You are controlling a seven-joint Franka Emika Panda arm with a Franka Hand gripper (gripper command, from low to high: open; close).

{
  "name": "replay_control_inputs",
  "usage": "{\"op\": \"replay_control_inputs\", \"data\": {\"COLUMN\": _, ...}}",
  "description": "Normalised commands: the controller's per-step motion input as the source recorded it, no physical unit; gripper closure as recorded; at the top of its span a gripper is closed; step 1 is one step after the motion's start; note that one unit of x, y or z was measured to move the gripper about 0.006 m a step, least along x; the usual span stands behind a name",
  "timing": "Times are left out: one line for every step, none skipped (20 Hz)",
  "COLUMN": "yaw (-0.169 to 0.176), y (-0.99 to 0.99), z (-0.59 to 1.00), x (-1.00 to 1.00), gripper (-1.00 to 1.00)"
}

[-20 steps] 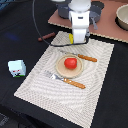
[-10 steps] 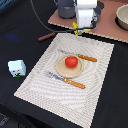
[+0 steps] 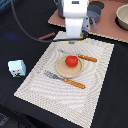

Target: Interact with the objects in diverse but meaningful ways.

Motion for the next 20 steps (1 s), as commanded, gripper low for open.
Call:
{"op": "replay_control_inputs", "data": {"yaw": 0.000, "y": -0.95, "z": 0.23, "x": -0.03, "gripper": 1.00}}
{"op": "replay_control_inputs", "data": {"yaw": 0.000, "y": -0.95, "z": 0.23, "x": -0.03, "gripper": 1.00}}
{"op": "replay_control_inputs", "data": {"yaw": 0.000, "y": -0.95, "z": 0.23, "x": -0.03, "gripper": 1.00}}
{"op": "replay_control_inputs", "data": {"yaw": 0.000, "y": -0.95, "z": 0.21, "x": -0.03, "gripper": 1.00}}
{"op": "replay_control_inputs", "data": {"yaw": 0.000, "y": -0.95, "z": 0.18, "x": -0.01, "gripper": 1.00}}
{"op": "replay_control_inputs", "data": {"yaw": 0.000, "y": -0.95, "z": 0.12, "x": 0.00, "gripper": 1.00}}
{"op": "replay_control_inputs", "data": {"yaw": 0.000, "y": -0.95, "z": 0.09, "x": 0.00, "gripper": 1.00}}
{"op": "replay_control_inputs", "data": {"yaw": 0.000, "y": -0.95, "z": 0.05, "x": 0.00, "gripper": 1.00}}
{"op": "replay_control_inputs", "data": {"yaw": 0.000, "y": -0.95, "z": 0.03, "x": 0.00, "gripper": 1.00}}
{"op": "replay_control_inputs", "data": {"yaw": 0.000, "y": -0.95, "z": 0.00, "x": 0.00, "gripper": 1.00}}
{"op": "replay_control_inputs", "data": {"yaw": -0.001, "y": -0.93, "z": 0.00, "x": 0.00, "gripper": 1.00}}
{"op": "replay_control_inputs", "data": {"yaw": -0.011, "y": -0.91, "z": 0.00, "x": 0.00, "gripper": 1.00}}
{"op": "replay_control_inputs", "data": {"yaw": -0.009, "y": -0.93, "z": 0.00, "x": 0.00, "gripper": 1.00}}
{"op": "replay_control_inputs", "data": {"yaw": -0.006, "y": -0.93, "z": -0.03, "x": 0.00, "gripper": 1.00}}
{"op": "replay_control_inputs", "data": {"yaw": -0.006, "y": -0.93, "z": -0.07, "x": 0.00, "gripper": 1.00}}
{"op": "replay_control_inputs", "data": {"yaw": -0.006, "y": -0.93, "z": -0.09, "x": 0.00, "gripper": 1.00}}
{"op": "replay_control_inputs", "data": {"yaw": -0.006, "y": -0.93, "z": -0.13, "x": 0.00, "gripper": 1.00}}
{"op": "replay_control_inputs", "data": {"yaw": -0.004, "y": -0.94, "z": -0.16, "x": 0.00, "gripper": 1.00}}
{"op": "replay_control_inputs", "data": {"yaw": -0.001, "y": -0.94, "z": -0.20, "x": 0.03, "gripper": 1.00}}
{"op": "replay_control_inputs", "data": {"yaw": -0.001, "y": -0.93, "z": -0.23, "x": 0.11, "gripper": 1.00}}
